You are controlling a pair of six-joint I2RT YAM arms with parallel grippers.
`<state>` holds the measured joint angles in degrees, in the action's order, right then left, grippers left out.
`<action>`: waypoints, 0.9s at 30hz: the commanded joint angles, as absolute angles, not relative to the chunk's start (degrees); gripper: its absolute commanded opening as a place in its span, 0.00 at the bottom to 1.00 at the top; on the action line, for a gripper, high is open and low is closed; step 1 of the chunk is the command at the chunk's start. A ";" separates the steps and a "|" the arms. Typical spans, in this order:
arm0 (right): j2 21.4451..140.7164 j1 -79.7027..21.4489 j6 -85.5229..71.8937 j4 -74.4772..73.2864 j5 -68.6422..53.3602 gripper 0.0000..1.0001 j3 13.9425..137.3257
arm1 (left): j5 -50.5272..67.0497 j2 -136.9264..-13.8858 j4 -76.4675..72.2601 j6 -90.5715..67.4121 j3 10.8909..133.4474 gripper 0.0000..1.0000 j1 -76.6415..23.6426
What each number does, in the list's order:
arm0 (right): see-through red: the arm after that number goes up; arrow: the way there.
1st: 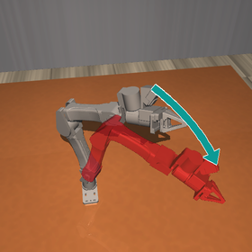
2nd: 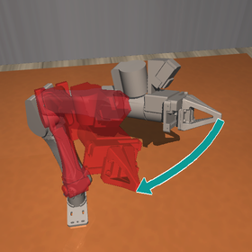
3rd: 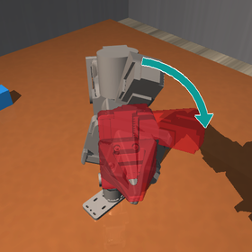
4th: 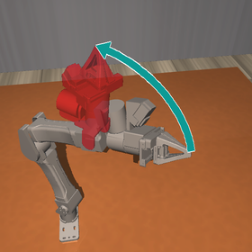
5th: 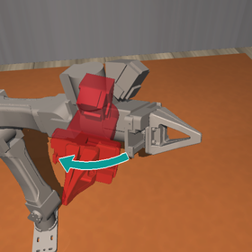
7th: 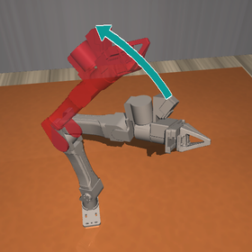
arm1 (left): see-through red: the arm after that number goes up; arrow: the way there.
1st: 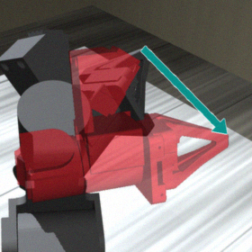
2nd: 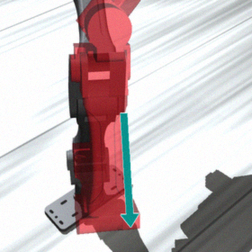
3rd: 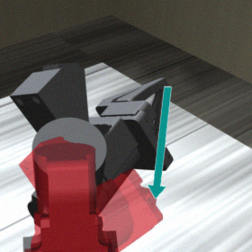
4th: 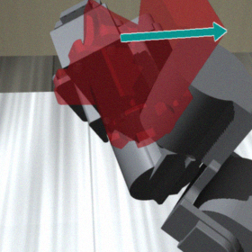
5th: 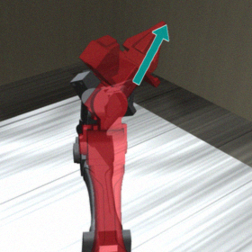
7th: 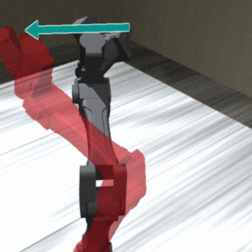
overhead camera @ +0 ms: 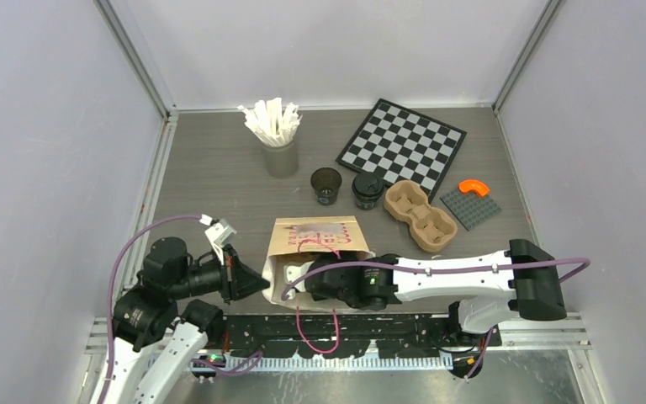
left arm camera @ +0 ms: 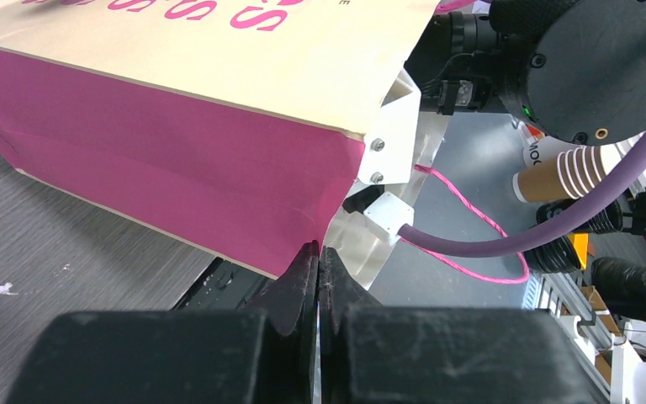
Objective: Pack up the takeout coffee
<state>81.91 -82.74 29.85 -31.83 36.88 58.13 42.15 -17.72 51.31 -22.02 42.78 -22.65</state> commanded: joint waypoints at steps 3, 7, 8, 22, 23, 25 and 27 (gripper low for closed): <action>81.86 -81.32 31.08 -27.83 36.45 0.80 57.04 | 44.65 -17.07 49.05 -21.17 42.70 0.00 -22.76; 81.88 -80.19 31.72 -26.68 35.46 0.80 56.25 | 45.00 -17.26 49.10 -21.11 42.71 0.00 -22.76; 81.88 -79.83 31.73 -26.55 35.24 0.80 56.03 | 45.00 -17.37 49.10 -21.16 42.69 0.00 -22.76; 83.64 -76.88 31.82 -24.31 32.76 0.80 54.63 | 45.09 -18.44 49.09 -21.36 42.63 0.00 -22.79; 83.82 -76.63 31.98 -24.09 32.70 0.80 54.52 | 45.10 -18.46 49.07 -21.36 42.57 0.00 -22.77; 83.94 -76.12 32.19 -23.75 32.30 0.80 54.20 | 44.99 -18.41 49.04 -21.36 42.55 0.00 -22.76; 84.35 -75.66 32.43 -23.27 32.19 0.80 54.06 | 45.04 -18.55 49.04 -21.35 42.54 0.00 -22.76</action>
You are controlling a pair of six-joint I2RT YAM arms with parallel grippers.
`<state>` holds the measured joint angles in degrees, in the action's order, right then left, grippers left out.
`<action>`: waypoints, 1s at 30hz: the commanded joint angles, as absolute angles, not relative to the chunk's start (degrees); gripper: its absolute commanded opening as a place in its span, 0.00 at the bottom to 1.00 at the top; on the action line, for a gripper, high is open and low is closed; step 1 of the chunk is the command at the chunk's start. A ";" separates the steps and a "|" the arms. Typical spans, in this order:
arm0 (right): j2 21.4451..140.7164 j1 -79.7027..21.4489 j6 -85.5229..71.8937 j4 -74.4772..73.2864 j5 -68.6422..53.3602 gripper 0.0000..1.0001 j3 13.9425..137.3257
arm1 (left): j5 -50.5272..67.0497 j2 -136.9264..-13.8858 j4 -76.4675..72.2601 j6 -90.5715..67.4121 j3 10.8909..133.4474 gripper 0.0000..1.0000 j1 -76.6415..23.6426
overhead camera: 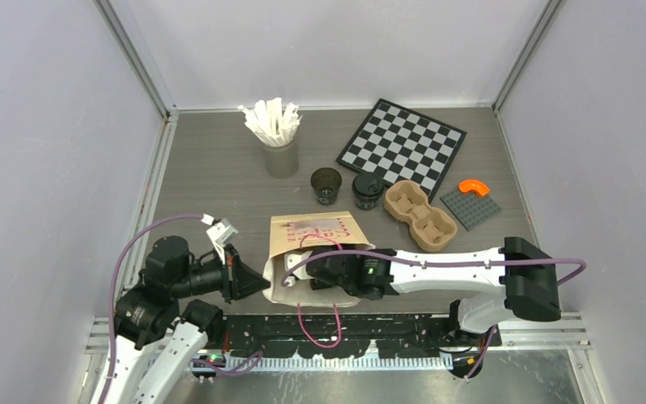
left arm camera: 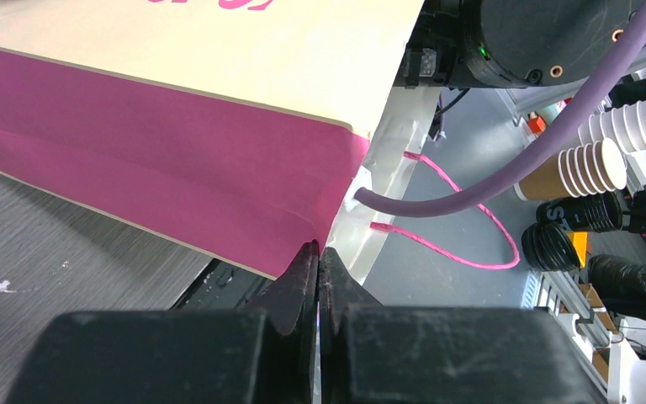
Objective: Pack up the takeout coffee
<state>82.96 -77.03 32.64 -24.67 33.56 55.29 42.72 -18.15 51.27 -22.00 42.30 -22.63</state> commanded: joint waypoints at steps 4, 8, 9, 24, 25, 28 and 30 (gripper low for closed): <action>84.82 -74.76 32.57 -22.38 31.41 0.80 53.73 | 45.07 -18.89 49.04 -21.36 42.54 0.00 -22.77; 85.42 -74.32 32.70 -21.36 31.21 0.80 53.23 | 44.91 -19.10 48.85 -21.51 42.37 0.00 -22.76; 85.51 -74.21 32.75 -21.01 31.12 0.81 53.11 | 44.91 -19.14 48.76 -21.60 42.29 0.00 -22.77; 86.81 -72.78 32.44 -19.23 30.98 0.80 52.21 | 44.83 -19.23 48.52 -22.21 41.93 0.00 -22.77; 86.98 -72.68 32.44 -19.01 31.02 0.81 52.21 | 44.76 -19.18 48.53 -22.23 41.92 0.00 -22.82; 87.38 -72.52 32.68 -18.60 31.01 0.81 52.49 | 44.72 -19.11 48.56 -22.24 41.92 0.00 -22.76; 87.73 -72.40 32.70 -18.55 30.98 0.81 52.72 | 44.69 -19.15 48.43 -22.19 41.92 0.00 -22.76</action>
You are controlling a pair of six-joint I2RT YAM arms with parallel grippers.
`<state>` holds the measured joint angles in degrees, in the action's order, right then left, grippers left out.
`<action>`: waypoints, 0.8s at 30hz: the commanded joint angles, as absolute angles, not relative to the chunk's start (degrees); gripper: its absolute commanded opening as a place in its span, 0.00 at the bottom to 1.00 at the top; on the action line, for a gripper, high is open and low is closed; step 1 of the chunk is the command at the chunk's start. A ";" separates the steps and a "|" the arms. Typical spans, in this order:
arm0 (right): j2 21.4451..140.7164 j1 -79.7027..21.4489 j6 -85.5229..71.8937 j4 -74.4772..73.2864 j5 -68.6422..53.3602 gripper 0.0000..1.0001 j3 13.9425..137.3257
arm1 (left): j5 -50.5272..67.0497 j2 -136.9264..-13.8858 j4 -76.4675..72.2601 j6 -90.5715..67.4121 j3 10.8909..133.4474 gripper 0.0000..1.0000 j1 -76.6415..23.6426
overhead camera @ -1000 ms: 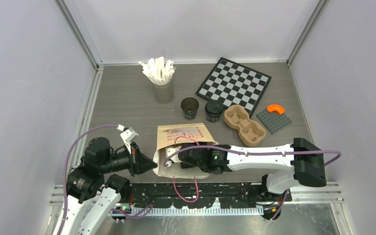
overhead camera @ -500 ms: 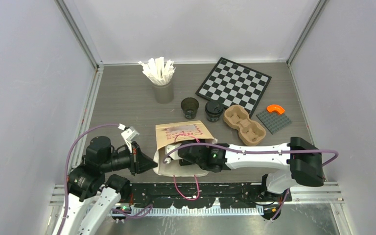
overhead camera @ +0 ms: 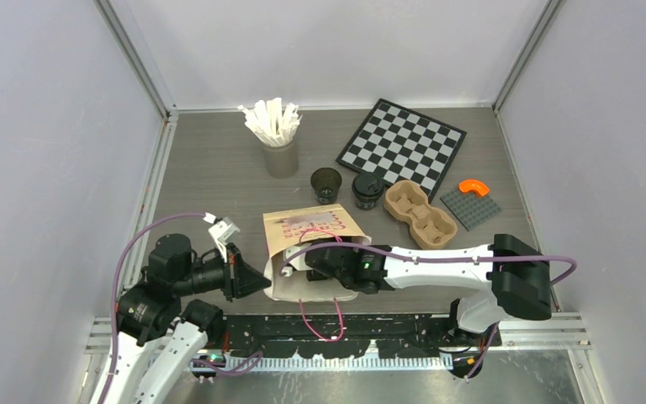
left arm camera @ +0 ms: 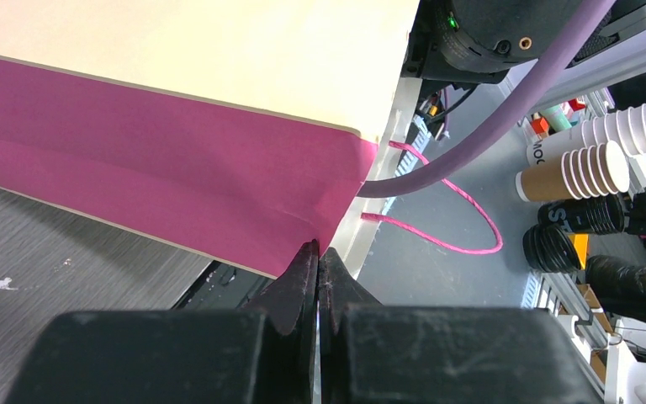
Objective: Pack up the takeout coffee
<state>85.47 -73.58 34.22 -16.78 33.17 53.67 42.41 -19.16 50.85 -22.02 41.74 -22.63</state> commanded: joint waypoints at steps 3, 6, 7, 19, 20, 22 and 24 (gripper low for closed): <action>87.71 -72.11 32.91 -18.45 30.94 0.81 52.73 | 44.73 -19.42 48.35 -21.97 41.92 0.00 -22.79; 87.80 -71.90 33.04 -18.37 31.19 0.81 52.89 | 44.73 -19.68 48.34 -21.89 41.96 0.00 -22.79; 87.73 -71.81 33.05 -18.40 31.20 0.81 52.97 | 44.69 -19.69 48.34 -21.89 41.97 0.00 -22.77; 85.97 -72.16 32.89 -24.62 30.27 0.92 59.02 | 43.47 -19.33 48.26 -22.10 41.90 0.00 -22.76; 85.96 -72.21 32.61 -25.00 30.13 0.92 59.55 | 43.36 -19.34 47.92 -22.52 41.50 0.00 -22.76; 86.03 -72.31 32.08 -25.26 30.12 0.93 59.87 | 43.35 -19.49 47.57 -22.60 41.49 0.00 -22.77; 86.00 -72.77 31.57 -26.00 30.07 0.93 60.23 | 43.48 -19.50 47.74 -22.47 41.55 0.00 -22.77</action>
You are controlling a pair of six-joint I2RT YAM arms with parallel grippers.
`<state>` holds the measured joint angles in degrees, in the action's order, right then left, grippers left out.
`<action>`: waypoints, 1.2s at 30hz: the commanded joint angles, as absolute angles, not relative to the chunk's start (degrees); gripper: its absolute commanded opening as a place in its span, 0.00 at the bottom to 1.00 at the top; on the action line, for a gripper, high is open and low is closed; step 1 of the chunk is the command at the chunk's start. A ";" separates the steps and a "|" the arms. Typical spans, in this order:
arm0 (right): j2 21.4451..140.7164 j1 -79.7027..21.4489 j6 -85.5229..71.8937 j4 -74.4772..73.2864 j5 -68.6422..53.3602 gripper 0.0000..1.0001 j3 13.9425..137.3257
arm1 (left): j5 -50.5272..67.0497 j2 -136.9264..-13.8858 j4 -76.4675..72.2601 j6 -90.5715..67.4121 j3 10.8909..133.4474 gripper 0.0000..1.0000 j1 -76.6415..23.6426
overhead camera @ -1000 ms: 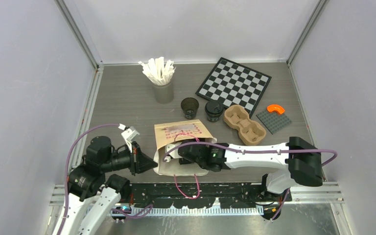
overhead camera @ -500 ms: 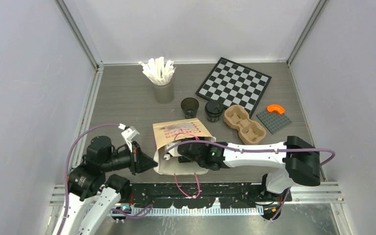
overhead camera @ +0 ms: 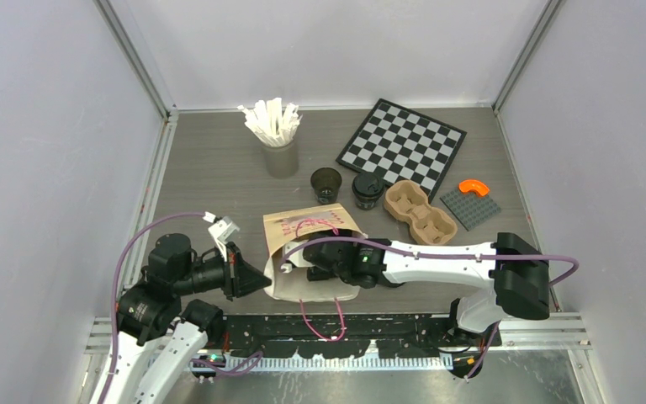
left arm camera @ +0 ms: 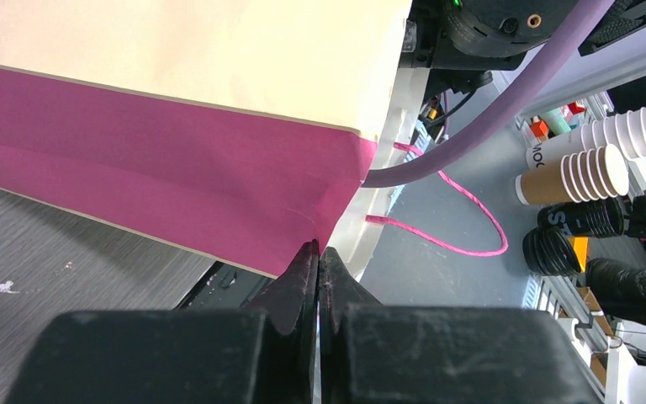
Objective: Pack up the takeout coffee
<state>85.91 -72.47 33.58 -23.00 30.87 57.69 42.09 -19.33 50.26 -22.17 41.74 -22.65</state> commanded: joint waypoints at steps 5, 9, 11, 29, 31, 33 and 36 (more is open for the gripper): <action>84.87 -73.56 30.38 -28.75 30.29 0.94 61.84 | 43.68 -18.83 48.21 -22.06 41.75 0.00 -22.76; 83.63 -73.68 28.03 -31.35 30.10 0.94 63.47 | 43.61 -18.42 48.16 -22.06 41.66 0.00 -22.76; 83.12 -73.99 27.36 -33.05 29.95 0.94 64.35 | 43.63 -18.37 48.19 -22.05 41.63 0.00 -22.77; 79.60 -75.45 23.11 -37.77 27.24 0.92 66.05 | 44.90 -18.71 48.34 -21.60 41.66 0.00 -22.77; 79.55 -75.58 22.90 -37.88 27.27 0.92 66.43 | 45.04 -18.85 48.34 -21.55 41.66 0.00 -22.76; 79.18 -75.65 22.66 -37.90 26.95 0.92 66.89 | 45.17 -19.04 48.34 -21.53 41.66 0.00 -22.76; 78.69 -75.70 22.27 -37.80 26.74 0.88 66.98 | 45.17 -19.15 48.18 -21.60 41.53 0.00 -22.76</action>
<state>81.97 -75.37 23.77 -38.54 26.85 64.25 43.18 -18.87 49.98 -22.06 41.74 -22.65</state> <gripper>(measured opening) 0.903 0.009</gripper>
